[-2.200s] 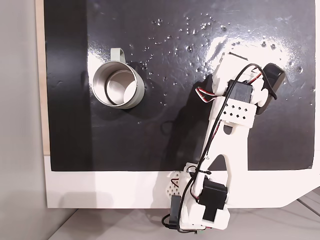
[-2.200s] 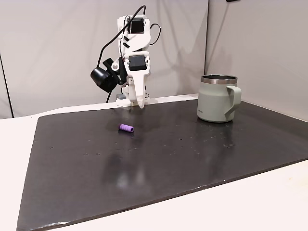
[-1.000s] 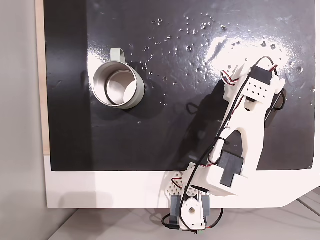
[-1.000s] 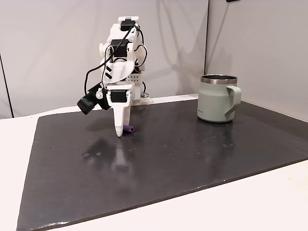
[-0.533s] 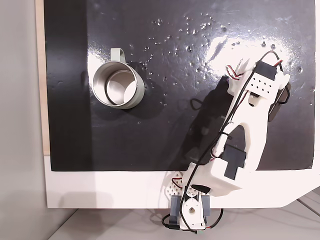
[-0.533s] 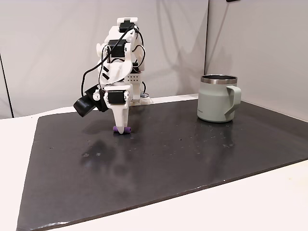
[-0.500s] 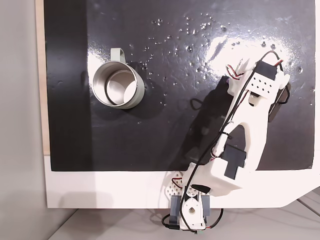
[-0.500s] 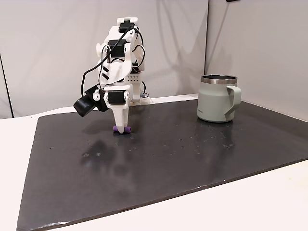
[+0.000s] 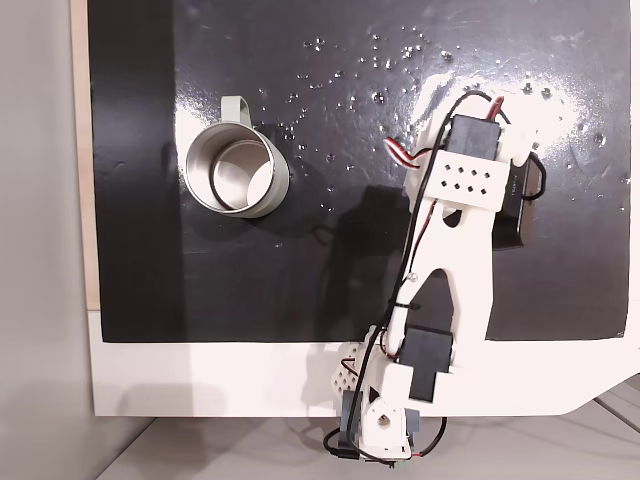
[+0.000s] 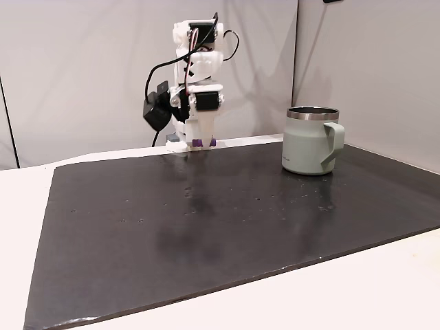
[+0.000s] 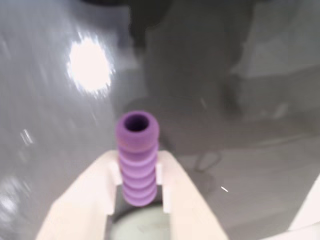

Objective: Grasp a pengrip and put it in the cup.

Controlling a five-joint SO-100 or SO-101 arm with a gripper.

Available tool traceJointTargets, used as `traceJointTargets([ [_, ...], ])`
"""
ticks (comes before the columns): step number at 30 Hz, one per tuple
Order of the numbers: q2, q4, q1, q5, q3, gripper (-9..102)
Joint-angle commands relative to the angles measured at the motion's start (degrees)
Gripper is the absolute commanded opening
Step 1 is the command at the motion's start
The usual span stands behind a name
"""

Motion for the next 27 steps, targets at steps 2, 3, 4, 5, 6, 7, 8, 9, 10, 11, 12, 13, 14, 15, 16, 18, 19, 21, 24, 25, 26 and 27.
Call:
traceJointTargets([
  [2, 11.5, 4.1, -7.9, -1.0, 1.3, 0],
  [3, 13.7, 4.5, -10.1, -1.1, 2.2, 0],
  [4, 15.8, 4.8, -12.5, -1.1, 3.3, 0],
  [5, 17.8, 5.2, -15.0, -1.1, 4.3, 0],
  [6, 19.8, 5.3, -17.5, -1.0, 5.3, 0],
  [7, 21.6, 5.3, -20.0, -0.5, 6.2, 0],
  [8, 23.1, 5.3, -22.3, 0.2, 6.9, 0],
  [9, 24.3, 5.3, -24.8, 0.9, 7.2, 0],
  [10, 25.1, 5.3, -27.2, 1.6, 7.4, 0],
  [11, 25.6, 5.4, -29.6, 2.5, 7.4, 0],
  [12, 25.7, 5.4, -32.0, 3.3, 7.4, 0],
  [13, 25.7, 5.4, -34.4, 4.4, 7.2, 0],
  [14, 25.6, 5.4, -36.7, 5.3, 6.9, 0],
  [15, 25.4, 5.4, -38.7, 6.2, 6.5, 0],
  [16, 25.1, 5.4, -40.7, 7.2, 5.8, 0],
  [18, 24.2, 5.4, -43.2, 8.5, 3.4, 0],
  [19, 23.7, 5.1, -44.0, 8.6, 2.1, 0],
  [21, 22.7, 3.5, -44.5, 8.9, -0.7, 0],
  [24, 19.7, 1.9, -43.8, 9.4, -6.5, 0],
  [25, 18.7, 1.7, -43.6, 9.7, -8.7, 0],
  [26, 17.8, 1.3, -43.4, 9.9, -10.8, 0],
  [27, 17.0, 0.9, -43.2, 10.0, -12.7, 0],
])
